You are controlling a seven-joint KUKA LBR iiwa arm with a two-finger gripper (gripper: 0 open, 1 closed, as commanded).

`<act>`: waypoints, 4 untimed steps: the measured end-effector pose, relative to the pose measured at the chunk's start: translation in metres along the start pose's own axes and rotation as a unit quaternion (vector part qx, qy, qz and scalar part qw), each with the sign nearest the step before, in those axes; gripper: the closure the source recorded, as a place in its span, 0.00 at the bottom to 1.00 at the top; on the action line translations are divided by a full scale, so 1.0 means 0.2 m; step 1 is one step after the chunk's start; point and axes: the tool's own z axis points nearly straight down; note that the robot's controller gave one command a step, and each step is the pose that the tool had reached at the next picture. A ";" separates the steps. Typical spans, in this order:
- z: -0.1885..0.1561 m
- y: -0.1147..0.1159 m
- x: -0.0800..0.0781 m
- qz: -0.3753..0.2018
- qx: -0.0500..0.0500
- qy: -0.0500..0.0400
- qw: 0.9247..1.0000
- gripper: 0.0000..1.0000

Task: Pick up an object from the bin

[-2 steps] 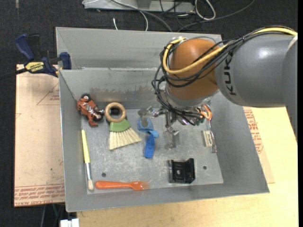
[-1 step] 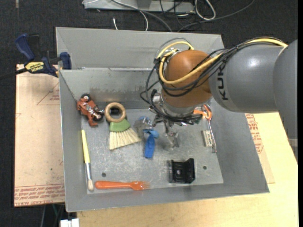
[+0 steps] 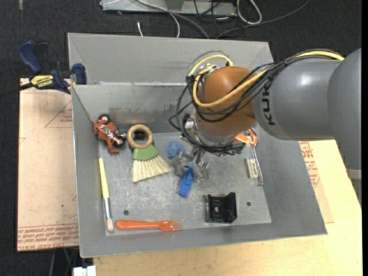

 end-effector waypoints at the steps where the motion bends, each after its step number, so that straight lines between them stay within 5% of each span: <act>1: 0.00 0.00 0.00 0.000 0.000 0.000 1.000 1.00; 4: -0.35 0.02 -0.01 0.003 -0.004 0.000 1.000 1.00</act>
Offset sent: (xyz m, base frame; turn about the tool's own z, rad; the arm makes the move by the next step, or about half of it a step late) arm 0.0001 0.0000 0.0310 0.0001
